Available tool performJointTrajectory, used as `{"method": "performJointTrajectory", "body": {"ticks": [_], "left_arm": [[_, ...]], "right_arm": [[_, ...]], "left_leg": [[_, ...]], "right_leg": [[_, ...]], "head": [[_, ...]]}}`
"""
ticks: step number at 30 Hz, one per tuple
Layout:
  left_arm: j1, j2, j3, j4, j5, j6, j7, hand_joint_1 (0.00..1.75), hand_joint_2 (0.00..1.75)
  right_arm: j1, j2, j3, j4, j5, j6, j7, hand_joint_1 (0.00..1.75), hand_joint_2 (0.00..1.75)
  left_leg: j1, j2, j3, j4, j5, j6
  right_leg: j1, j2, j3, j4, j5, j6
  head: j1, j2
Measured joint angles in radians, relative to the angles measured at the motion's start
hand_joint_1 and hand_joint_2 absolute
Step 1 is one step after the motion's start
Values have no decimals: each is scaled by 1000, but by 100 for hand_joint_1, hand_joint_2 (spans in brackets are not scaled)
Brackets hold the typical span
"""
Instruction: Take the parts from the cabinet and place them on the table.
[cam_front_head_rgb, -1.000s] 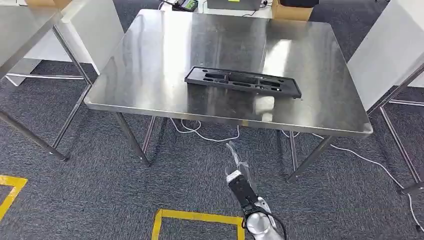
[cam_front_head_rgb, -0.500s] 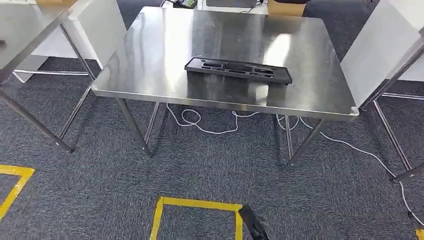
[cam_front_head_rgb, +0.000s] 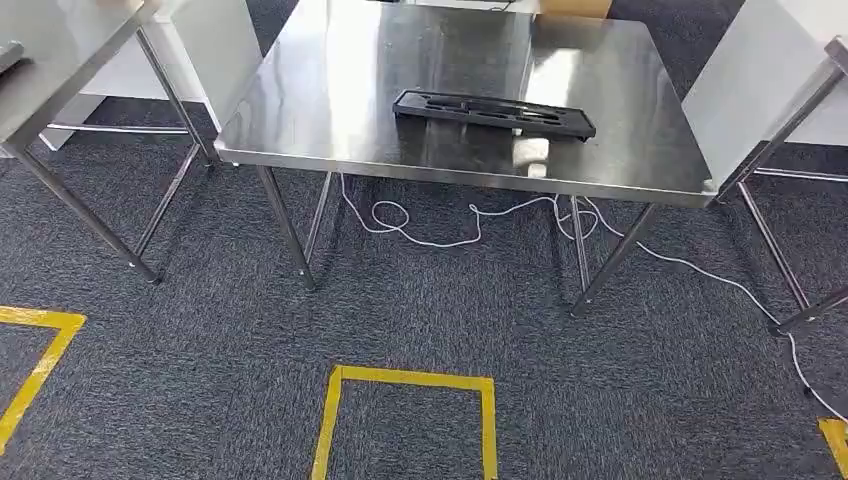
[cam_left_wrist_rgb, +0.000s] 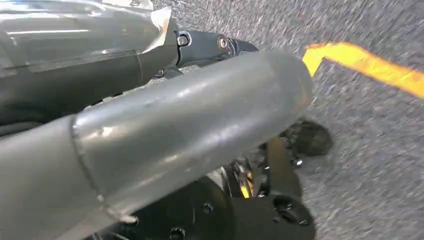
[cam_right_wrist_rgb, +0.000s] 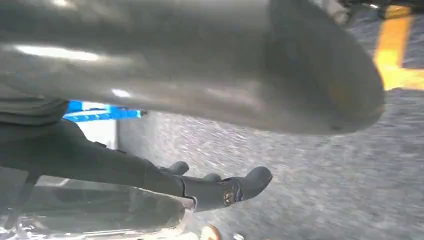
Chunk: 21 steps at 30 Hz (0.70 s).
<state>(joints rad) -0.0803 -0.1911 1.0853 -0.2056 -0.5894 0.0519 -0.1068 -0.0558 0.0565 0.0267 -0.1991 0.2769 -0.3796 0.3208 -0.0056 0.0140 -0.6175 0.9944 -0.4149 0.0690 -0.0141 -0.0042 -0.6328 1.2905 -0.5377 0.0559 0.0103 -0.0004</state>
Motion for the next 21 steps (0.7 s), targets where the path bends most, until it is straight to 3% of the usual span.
{"method": "performJointTrajectory", "body": {"ticks": [1,2,3,4,5,7,8,10,11,12,13,14,15,16,17,18,19,21], "left_arm": [[0,0,-2,0,0,0,0,0,0],[-1,0,-5,0,0,0,0,0,0],[-1,-2,-8,0,0,0,0,0,0],[0,-3,-8,0,-1,0,0,0,0],[0,-3,-8,0,-5,0,-1,0,0],[2,-2,-10,0,-15,0,-1,0,0],[4,1,-10,0,-20,-1,-1,0,0],[6,1,-15,0,-30,-4,0,0,0],[8,2,-15,0,-31,-9,-1,0,0],[8,3,-15,0,-32,-10,-1,0,0],[8,3,-16,0,-35,-12,-2,0,0],[8,3,-16,0,-36,-13,-3,0,0],[8,3,-18,0,-36,-14,-4,0,0],[8,3,-21,0,-36,-16,-4,0,0],[7,3,-24,0,-36,-16,-4,0,0],[4,3,-26,0,-37,-16,-4,0,0],[3,3,-29,0,-39,-16,-4,0,0],[2,4,-32,0,-42,-15,-4,0,0]], "right_arm": [[0,-1,-4,1,0,-1,1,0,0],[-1,-2,-5,1,0,-1,2,0,0],[-2,-4,-5,1,-1,-1,2,0,0],[-3,-5,-6,2,-1,-3,2,0,0],[-4,-5,-8,3,-3,-6,2,0,0],[-1,-3,-17,4,-10,-23,-3,0,0],[1,2,-22,7,-11,-33,-13,0,0],[4,-1,-31,7,-13,-63,-31,0,0],[5,-1,-33,7,-13,-75,-39,0,0],[4,-2,-37,7,-13,-84,-48,0,0],[3,-2,-40,7,-13,-93,-58,0,0],[4,-3,-43,7,-12,-98,-69,0,0],[4,-4,-46,7,-10,-101,-76,0,0],[3,-5,-47,7,-9,-103,-80,0,0],[3,-6,-47,7,-8,-103,-84,0,0],[3,-9,-47,7,-7,-104,-87,0,0],[2,-9,-47,7,-8,-103,-89,0,0],[-1,-10,-53,8,-17,-105,-90,0,0]], "left_leg": [[0,0,-19,1,15,-3],[-1,0,-21,3,28,-7],[-6,-1,-28,6,38,-13],[-7,0,-33,10,46,-18],[-7,4,-40,10,59,-25],[-6,5,-43,5,85,-36],[3,-3,-51,15,71,-40],[10,-10,-68,101,-71,-57],[15,-12,-77,171,-132,-64],[19,-12,-84,248,-173,-73],[25,-12,-83,302,-172,-78],[30,-12,-70,319,-142,-82],[36,-12,-38,299,-100,-86],[42,-12,15,242,-69,-89],[46,-12,75,166,-65,-90],[47,-16,152,61,-108,-90],[39,-21,188,-11,-133,-81],[26,-20,174,-15,-133,-65]], "right_leg": [[3,0,60,-64,25,5],[7,0,134,-152,17,0],[11,0,231,-264,-13,-14],[20,1,264,-350,-39,-19],[20,1,261,-359,-51,-29],[20,0,247,-351,-34,-46],[-3,-6,240,-351,-20,-54],[4,-13,216,-351,5,-79],[6,-14,202,-350,18,-79],[8,-15,185,-349,32,-79],[10,-16,167,-347,44,-77],[10,-17,148,-343,55,-74],[9,-17,127,-337,66,-70],[7,-17,107,-329,75,-64],[7,-16,99,-319,83,-59],[8,-15,84,-309,88,-51],[10,-15,75,-301,95,-41],[3,-17,62,-302,116,-24]], "head": [[0,0],[0,0],[3,0],[1,0],[-1,0],[-3,0],[-3,0],[-8,0],[-11,0],[-10,0],[-10,0],[-11,0],[-10,0],[-12,0],[-11,0],[-13,0],[-11,0],[-12,0]]}}
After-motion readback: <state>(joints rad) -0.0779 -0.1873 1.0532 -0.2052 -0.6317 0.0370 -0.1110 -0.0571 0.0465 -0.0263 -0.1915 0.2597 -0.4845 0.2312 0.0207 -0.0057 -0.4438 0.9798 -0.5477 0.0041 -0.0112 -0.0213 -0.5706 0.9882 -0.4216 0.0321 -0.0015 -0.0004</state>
